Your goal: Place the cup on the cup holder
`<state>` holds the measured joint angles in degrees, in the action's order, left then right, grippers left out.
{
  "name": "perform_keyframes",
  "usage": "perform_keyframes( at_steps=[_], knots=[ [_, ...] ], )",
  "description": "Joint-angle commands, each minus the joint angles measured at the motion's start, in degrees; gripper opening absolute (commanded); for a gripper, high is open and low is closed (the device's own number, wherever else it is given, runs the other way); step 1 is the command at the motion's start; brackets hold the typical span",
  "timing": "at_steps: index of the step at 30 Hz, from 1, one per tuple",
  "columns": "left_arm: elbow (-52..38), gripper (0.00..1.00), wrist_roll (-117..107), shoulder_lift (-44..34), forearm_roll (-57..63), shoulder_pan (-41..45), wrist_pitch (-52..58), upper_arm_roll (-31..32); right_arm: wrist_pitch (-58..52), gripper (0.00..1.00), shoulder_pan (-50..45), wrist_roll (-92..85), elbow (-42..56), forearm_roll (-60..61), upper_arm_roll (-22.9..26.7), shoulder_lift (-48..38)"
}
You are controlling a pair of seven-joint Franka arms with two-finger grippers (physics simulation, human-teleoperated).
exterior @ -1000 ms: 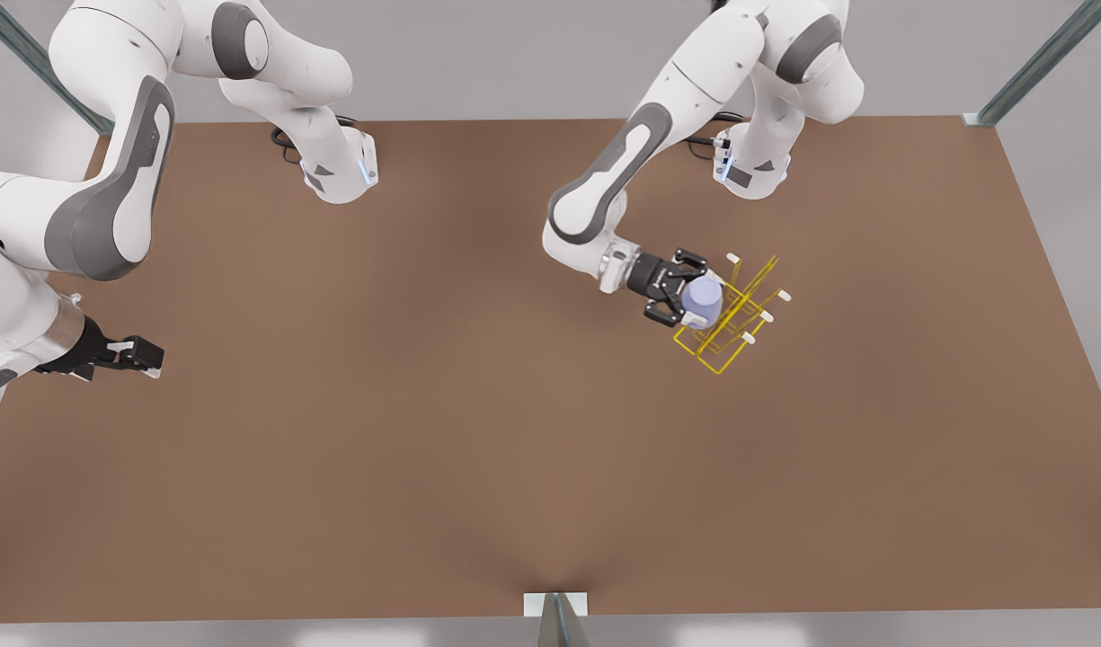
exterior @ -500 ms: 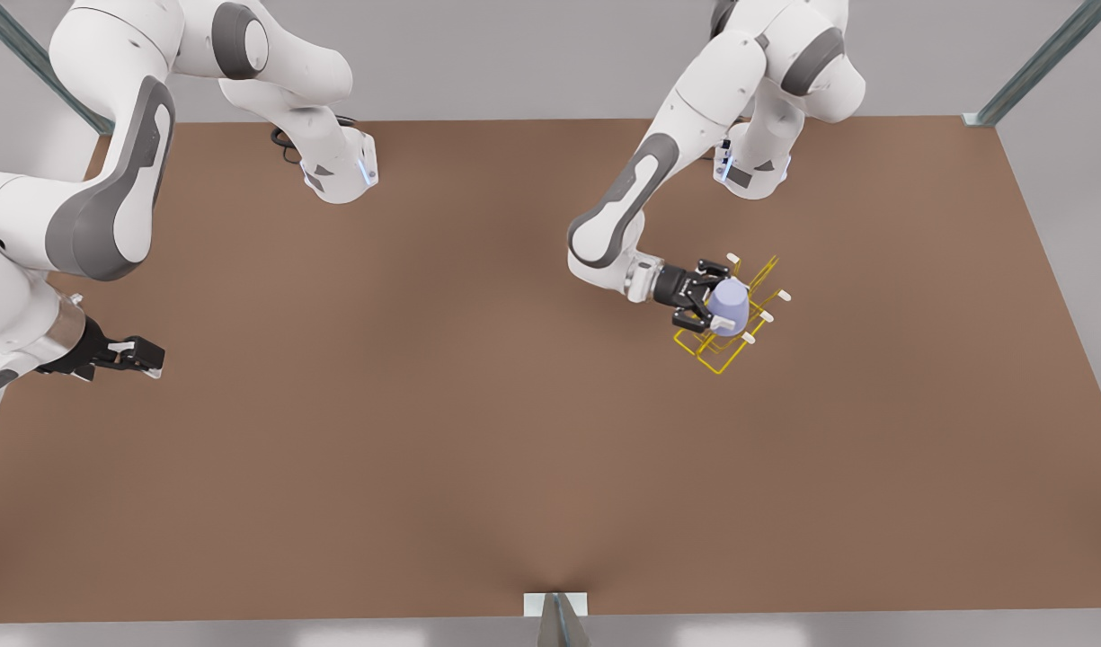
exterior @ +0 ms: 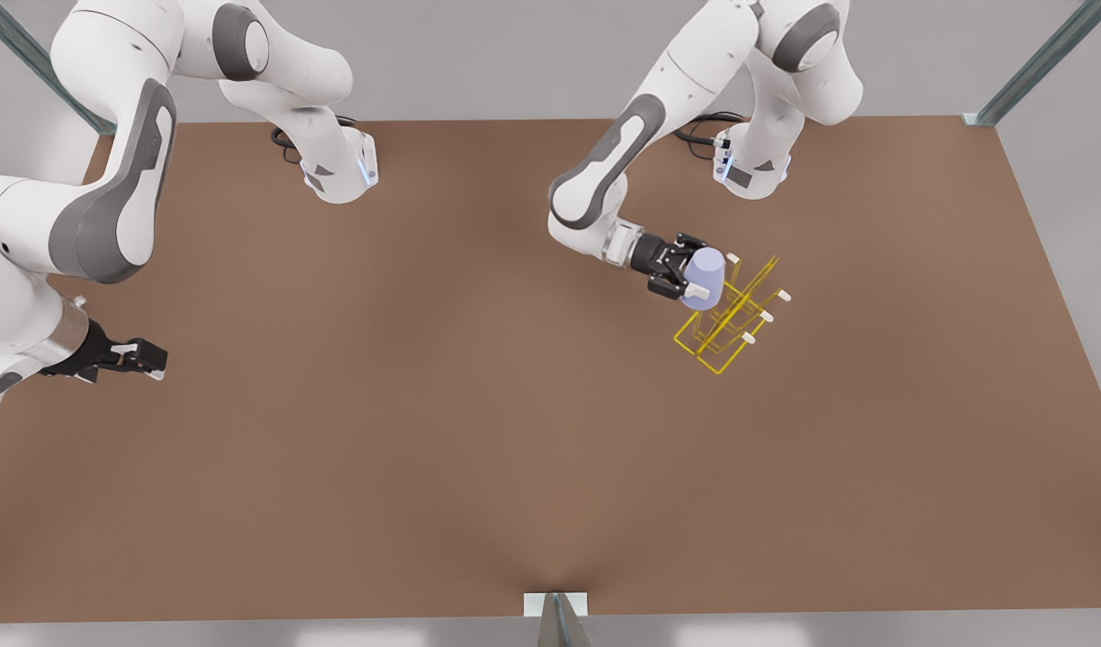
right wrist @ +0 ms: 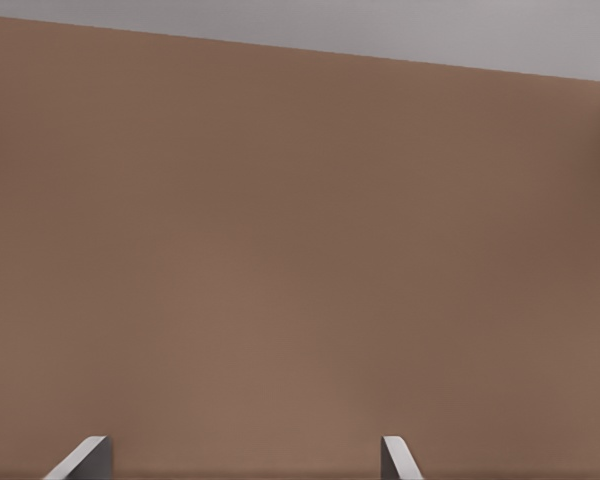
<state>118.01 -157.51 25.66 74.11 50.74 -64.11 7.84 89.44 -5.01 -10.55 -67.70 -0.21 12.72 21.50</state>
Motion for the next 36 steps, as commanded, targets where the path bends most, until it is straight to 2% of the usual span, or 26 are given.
perform_keyframes(
  at_steps=[1,10,36],
  knots=[
    [0.0,0.71,-7.2,0.5,-0.9,0.1,0.9,0.0,0.0,1.0,0.0,0.0,0.0,-0.1,0.0,-0.1],
    [-1.9,0.71,-10.3,4.6,-1.9,1.6,1.3,-0.2,0.0,1.0,-0.1,0.0,0.0,-0.1,0.0,-0.1],
    [5.7,0.71,-17.9,3.9,-3.9,2.4,2.0,0.2,-0.1,1.0,-0.5,0.1,0.0,-0.1,0.0,-0.1]
  ],
)
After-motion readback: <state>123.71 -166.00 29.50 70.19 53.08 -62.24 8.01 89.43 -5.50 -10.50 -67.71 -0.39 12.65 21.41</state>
